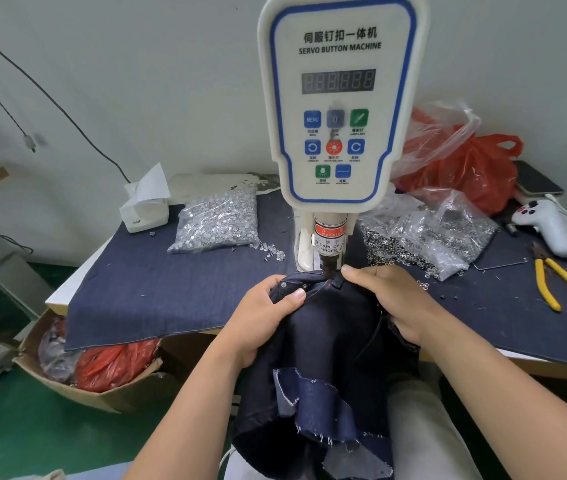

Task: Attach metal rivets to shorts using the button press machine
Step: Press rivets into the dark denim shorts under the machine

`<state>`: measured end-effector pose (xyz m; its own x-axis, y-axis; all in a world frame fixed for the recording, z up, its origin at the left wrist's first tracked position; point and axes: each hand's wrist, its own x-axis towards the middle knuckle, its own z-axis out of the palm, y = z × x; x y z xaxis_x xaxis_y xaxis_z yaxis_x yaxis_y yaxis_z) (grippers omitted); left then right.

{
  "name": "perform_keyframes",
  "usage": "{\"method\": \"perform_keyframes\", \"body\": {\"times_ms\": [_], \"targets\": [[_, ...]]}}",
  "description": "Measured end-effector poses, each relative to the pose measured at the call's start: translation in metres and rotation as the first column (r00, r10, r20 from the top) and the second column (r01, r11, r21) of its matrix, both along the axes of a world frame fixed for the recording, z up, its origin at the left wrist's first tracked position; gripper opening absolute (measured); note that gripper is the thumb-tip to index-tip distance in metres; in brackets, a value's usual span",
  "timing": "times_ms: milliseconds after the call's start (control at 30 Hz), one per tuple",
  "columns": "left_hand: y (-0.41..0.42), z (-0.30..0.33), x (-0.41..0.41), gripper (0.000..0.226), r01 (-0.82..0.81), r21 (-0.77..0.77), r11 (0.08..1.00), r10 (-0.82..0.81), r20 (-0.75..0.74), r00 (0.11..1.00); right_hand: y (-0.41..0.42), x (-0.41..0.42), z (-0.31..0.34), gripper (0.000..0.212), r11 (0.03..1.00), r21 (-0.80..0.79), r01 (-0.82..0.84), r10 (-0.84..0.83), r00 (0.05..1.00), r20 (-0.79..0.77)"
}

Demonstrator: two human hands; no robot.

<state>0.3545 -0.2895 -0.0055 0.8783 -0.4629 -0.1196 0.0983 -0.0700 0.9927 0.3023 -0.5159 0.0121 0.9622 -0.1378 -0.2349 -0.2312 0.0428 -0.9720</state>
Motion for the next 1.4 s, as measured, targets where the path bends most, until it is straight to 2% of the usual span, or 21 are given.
{"method": "perform_keyframes", "body": {"times_ms": [733, 1000, 1133, 1233, 1300, 1400], "targets": [[0.001, -0.002, 0.001, 0.018, 0.012, 0.025, 1.0, -0.013, 0.018, 1.0, -0.001, 0.0, 0.001, 0.033, 0.999, -0.012, -0.036, 0.036, 0.999, 0.007], [0.0, 0.004, -0.004, 0.02, -0.012, 0.033, 0.999, 0.012, -0.007, 1.0, 0.0, -0.003, 0.005, 0.037, 0.999, -0.011, -0.053, 0.053, 0.999, 0.006], [0.002, 0.012, -0.009, 0.03, 0.018, -0.006, 1.0, -0.018, -0.078, 0.997, -0.001, -0.008, 0.011, 0.042, 0.994, -0.053, -0.099, 0.101, 0.994, 0.037], [0.009, 0.018, -0.018, 0.031, 0.088, -0.099, 0.991, -0.1, -0.133, 0.986, 0.0, -0.017, 0.014, 0.04, 0.977, 0.025, -0.211, 0.21, 0.977, 0.025], [0.016, 0.018, -0.024, 0.033, 0.117, -0.139, 0.983, -0.139, -0.157, 0.978, 0.001, -0.025, 0.014, 0.036, 0.957, 0.068, -0.281, 0.281, 0.96, 0.005], [0.022, 0.016, -0.036, 0.038, 0.143, -0.181, 0.973, -0.179, -0.204, 0.962, -0.001, -0.041, 0.016, 0.018, 0.952, -0.038, -0.303, 0.303, 0.953, 0.0]]}}
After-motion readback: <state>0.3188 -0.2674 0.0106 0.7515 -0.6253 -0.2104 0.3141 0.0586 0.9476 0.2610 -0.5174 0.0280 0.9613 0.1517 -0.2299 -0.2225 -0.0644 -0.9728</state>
